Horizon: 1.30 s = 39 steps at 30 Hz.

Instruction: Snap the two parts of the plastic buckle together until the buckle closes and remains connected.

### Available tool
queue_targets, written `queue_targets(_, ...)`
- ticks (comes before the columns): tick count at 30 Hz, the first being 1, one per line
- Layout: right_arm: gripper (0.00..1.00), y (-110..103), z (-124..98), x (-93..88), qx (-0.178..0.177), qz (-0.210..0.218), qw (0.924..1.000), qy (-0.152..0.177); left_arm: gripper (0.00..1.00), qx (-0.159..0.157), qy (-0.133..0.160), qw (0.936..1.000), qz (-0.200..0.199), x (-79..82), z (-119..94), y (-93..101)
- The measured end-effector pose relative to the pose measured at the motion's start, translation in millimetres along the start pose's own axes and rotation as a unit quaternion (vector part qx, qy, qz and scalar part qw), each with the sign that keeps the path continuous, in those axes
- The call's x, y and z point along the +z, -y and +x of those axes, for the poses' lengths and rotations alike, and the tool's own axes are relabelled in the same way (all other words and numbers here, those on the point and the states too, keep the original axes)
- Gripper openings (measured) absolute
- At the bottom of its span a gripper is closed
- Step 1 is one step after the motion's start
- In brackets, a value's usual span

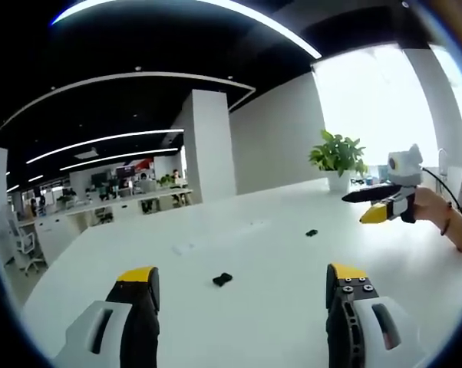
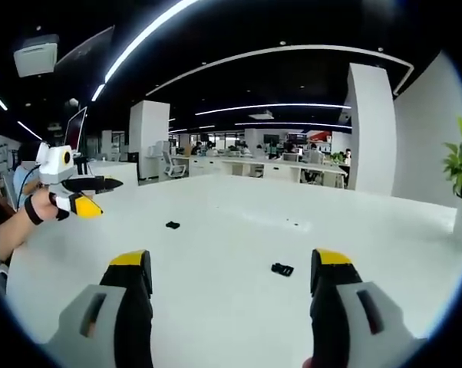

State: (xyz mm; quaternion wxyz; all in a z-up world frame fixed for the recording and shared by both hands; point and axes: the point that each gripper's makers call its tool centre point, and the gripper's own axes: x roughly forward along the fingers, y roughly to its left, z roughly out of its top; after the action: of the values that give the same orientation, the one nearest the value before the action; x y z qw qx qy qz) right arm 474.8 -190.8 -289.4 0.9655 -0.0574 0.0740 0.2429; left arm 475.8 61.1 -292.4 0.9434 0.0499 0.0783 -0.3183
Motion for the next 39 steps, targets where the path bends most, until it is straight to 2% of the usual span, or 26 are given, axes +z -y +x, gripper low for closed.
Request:
queue_targets(24,0.85,-1,6,3.7,0.001,-0.002,1.0,-0.001,0.91,-0.005,-0.003,1.0,0.001,5.2,6,-3.1)
queue_targets(31,0.85,1,7,6.1,0.0,0.0,1.0,0.001,0.91,0.001,-0.012,0.9999,-0.002,3.4,10,-7.1)
queue_targets(39,0.85,3,8,5.3,0.0,0.003,1.0,-0.001,0.91,-0.007,-0.013,0.9999,-0.004,4.8,16,-2.4)
